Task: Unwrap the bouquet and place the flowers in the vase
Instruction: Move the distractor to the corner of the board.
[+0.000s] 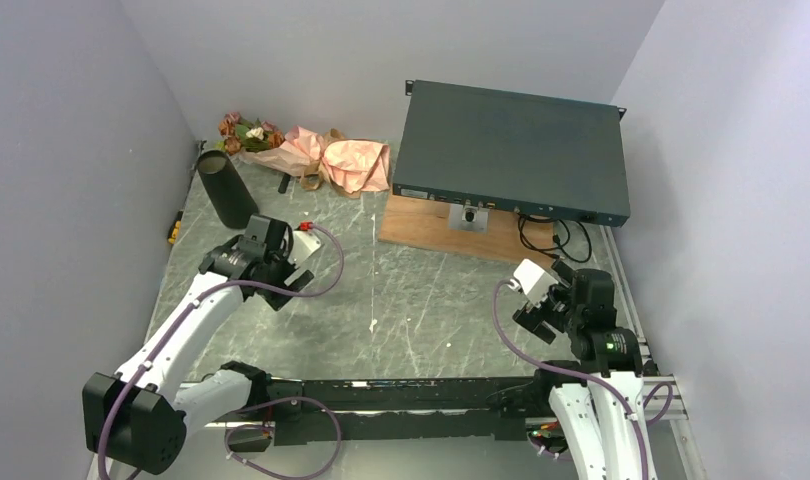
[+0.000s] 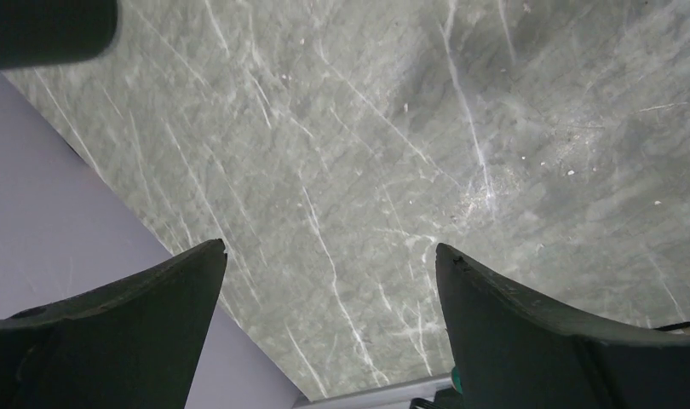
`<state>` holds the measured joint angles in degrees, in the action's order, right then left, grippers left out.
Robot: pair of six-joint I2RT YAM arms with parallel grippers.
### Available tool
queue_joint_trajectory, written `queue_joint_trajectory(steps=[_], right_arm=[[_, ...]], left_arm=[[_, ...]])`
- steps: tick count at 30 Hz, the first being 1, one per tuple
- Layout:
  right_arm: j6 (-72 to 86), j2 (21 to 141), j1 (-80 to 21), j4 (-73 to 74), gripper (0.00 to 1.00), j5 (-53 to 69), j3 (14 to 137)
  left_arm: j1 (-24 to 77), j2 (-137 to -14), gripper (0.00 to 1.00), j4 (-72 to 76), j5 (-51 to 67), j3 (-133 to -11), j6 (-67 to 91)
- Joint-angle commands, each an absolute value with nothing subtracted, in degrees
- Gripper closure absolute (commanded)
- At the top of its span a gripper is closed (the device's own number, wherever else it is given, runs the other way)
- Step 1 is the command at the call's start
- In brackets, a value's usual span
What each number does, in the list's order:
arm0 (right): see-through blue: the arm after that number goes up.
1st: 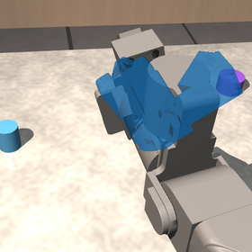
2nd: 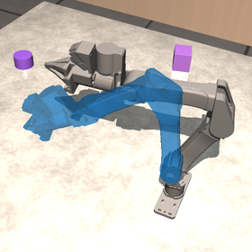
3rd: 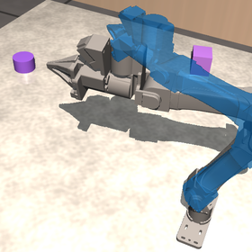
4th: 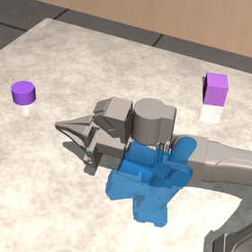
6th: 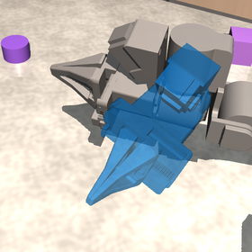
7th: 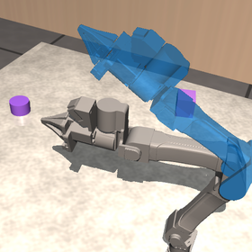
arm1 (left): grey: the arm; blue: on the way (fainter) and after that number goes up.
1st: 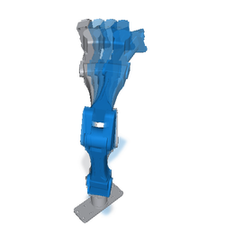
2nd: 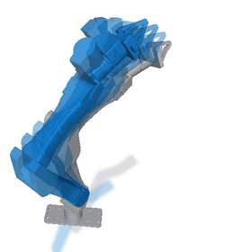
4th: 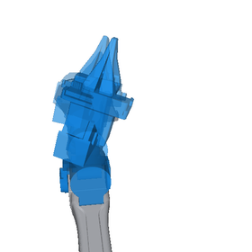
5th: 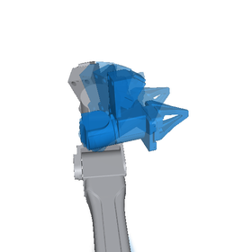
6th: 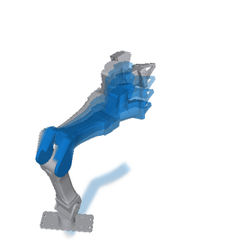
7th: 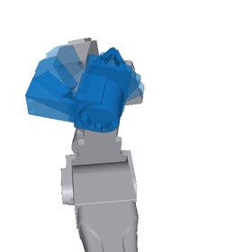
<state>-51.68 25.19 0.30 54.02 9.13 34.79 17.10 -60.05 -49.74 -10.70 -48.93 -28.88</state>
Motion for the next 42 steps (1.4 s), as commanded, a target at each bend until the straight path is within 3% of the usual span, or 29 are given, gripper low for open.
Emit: queue_joint_trajectory(steps=[1, 8, 18, 26, 31, 37, 41, 42], right_arm=[[-56.32, 25.57, 0.39, 54.75, 0.00, 10.64, 34.07], [-63.70, 24.54, 0.44, 55.81, 0.00, 12.23, 32.34], [-70.91, 30.38, 0.35, 51.72, 0.00, 16.60, 30.72], [-73.59, 35.77, -4.49, 38.24, 0.05, 12.19, 25.93], [-76.20, 35.27, -8.53, 28.32, 0.08, 10.21, 20.02], [-75.34, 42.54, -13.45, 16.47, 0.42, 8.10, 16.40], [-75.95, 49.98, -13.70, 8.96, 0.75, 7.83, 15.42], [-76.20, 51.79, -13.71, 8.02, 0.83, 7.57, 15.49]], left_arm=[[19.31, -59.89, 0.01, -43.73, -11.54, -49.16, -32.82], [24.00, -59.24, 0.01, -42.49, 1.22, -49.53, -43.05], [43.01, -64.53, 0.02, -27.97, 0.18, -45.55, -53.29], [49.38, -73.80, 0.13, -6.90, 3.21, -39.90, -59.76], [52.44, -84.44, 0.34, 9.09, 2.73, -39.02, -62.17], [52.89, -95.32, 0.65, 16.73, 3.80, -43.94, -63.55], [53.13, -101.27, 0.99, 18.84, 4.82, -46.11, -65.53], [53.17, -103.45, 1.00, 19.66, 4.28, -46.62, -66.35]])
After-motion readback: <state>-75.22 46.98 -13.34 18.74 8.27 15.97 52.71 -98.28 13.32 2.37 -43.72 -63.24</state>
